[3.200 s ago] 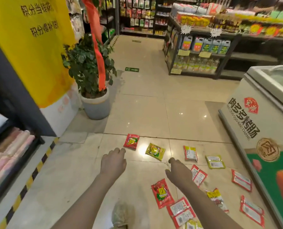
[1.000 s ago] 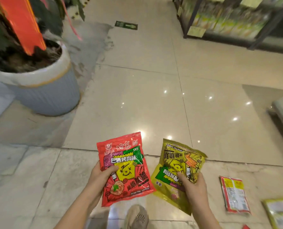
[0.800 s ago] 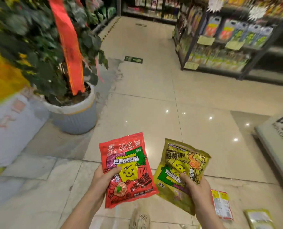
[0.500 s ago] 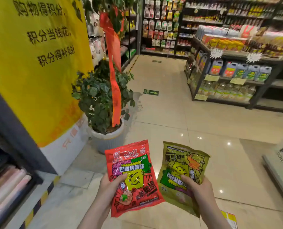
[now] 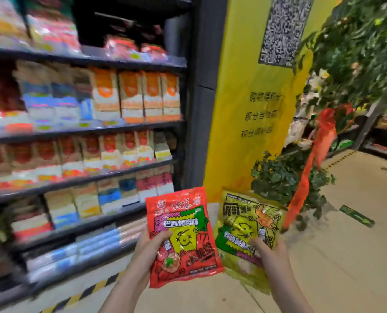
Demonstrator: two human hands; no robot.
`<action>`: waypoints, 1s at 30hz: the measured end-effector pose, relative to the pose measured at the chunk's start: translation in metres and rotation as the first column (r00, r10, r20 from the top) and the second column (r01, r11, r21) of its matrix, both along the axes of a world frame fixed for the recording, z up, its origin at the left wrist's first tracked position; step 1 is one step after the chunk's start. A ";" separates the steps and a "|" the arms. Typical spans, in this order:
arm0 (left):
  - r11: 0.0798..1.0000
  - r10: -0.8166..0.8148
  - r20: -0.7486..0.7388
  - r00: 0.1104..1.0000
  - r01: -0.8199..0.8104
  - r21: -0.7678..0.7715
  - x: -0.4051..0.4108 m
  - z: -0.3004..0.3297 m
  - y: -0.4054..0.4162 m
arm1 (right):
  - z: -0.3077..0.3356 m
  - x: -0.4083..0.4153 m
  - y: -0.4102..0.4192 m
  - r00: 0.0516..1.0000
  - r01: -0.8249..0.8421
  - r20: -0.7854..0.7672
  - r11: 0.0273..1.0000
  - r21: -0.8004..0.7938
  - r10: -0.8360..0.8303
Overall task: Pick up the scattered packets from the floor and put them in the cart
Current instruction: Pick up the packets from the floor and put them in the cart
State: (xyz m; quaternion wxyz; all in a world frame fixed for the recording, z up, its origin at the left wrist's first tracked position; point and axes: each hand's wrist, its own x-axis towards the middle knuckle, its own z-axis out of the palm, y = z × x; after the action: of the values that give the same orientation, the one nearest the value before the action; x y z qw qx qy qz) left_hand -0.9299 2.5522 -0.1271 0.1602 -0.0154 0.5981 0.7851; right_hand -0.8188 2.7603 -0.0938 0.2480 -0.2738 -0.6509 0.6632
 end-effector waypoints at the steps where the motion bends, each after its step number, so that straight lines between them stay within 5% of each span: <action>1: 0.997 0.080 -0.006 0.997 -0.080 0.008 0.001 0.003 -0.028 | 0.002 -0.013 -0.021 0.997 -0.081 -0.012 0.997 0.017 0.081; 12: 0.704 0.707 -0.096 0.701 -0.710 -0.006 0.067 0.029 -0.341 | 0.014 -0.117 -0.331 0.705 -0.701 -0.011 0.699 0.144 0.709; 16: 0.488 0.852 -0.180 0.492 -0.870 -0.069 0.112 0.034 -0.453 | 0.012 -0.123 -0.469 0.547 -0.826 -0.008 0.541 0.160 0.837; 23: 0.123 0.944 -0.256 0.206 -0.944 -0.306 0.202 0.029 -0.621 | 0.006 -0.089 -0.693 0.250 -0.951 0.016 0.242 0.193 0.968; 30: -0.175 0.967 -0.240 -0.090 -0.916 -0.360 0.249 0.013 -0.750 | -0.005 -0.072 -0.884 -0.036 -0.974 0.061 -0.049 0.220 0.997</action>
State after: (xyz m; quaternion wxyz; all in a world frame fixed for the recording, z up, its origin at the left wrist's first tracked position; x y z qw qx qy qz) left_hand -0.6811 1.8026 -0.1145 -0.4434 -0.5304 0.5299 0.4912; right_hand -0.8904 1.8764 -0.0983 -0.2399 0.3423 -0.6947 0.5854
